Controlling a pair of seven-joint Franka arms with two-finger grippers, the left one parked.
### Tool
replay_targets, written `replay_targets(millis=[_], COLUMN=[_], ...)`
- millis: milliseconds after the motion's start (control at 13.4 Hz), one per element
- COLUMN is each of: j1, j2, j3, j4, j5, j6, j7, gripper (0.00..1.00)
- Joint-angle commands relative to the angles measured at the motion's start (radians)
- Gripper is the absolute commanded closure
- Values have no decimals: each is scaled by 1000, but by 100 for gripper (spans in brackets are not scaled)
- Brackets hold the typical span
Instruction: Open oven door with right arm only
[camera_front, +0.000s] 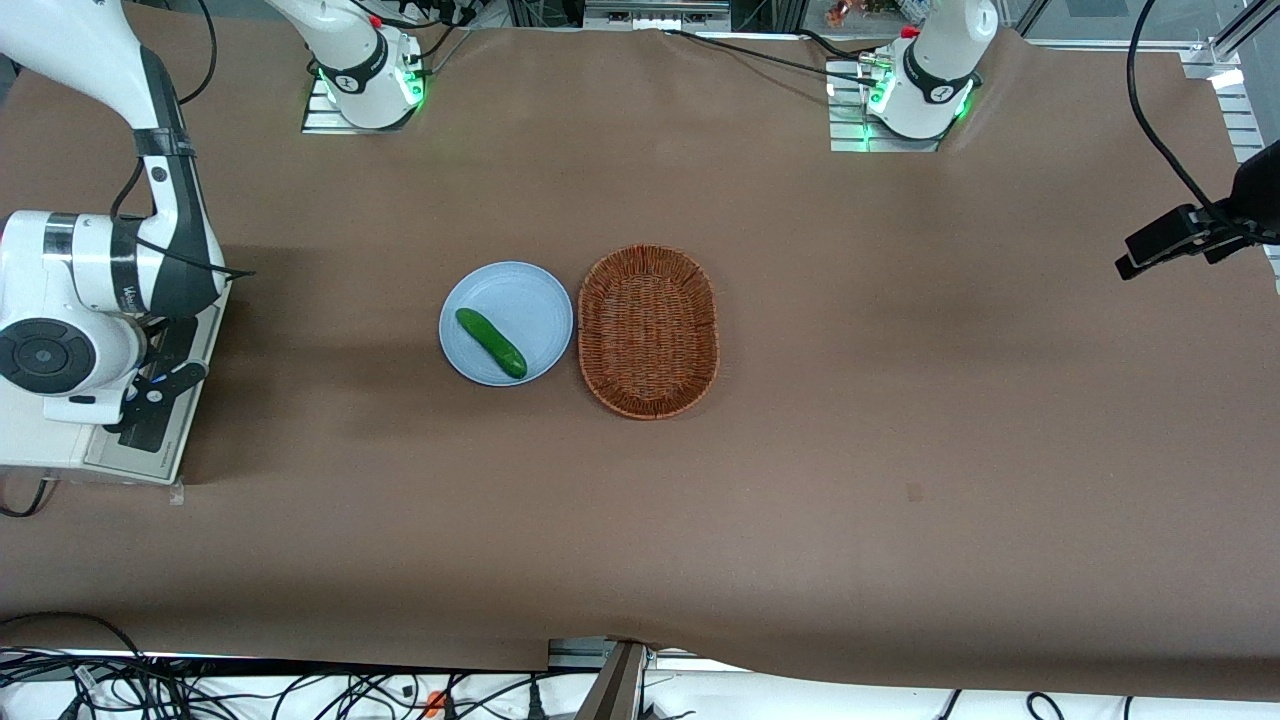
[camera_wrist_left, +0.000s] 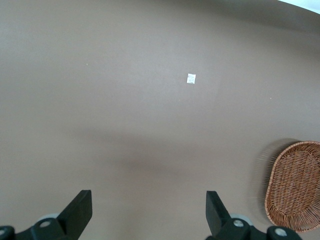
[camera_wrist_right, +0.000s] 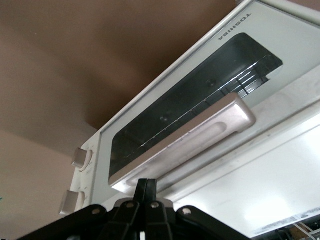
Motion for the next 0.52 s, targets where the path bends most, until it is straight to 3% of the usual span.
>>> replay_targets(millis=[0,448], j1=[-12,-9], j2=[0,11], j3=[5,9], j4=[-13,-7], j5=[-21,22], j6=[30,50], j7=[-18,3], gripper=[100,100])
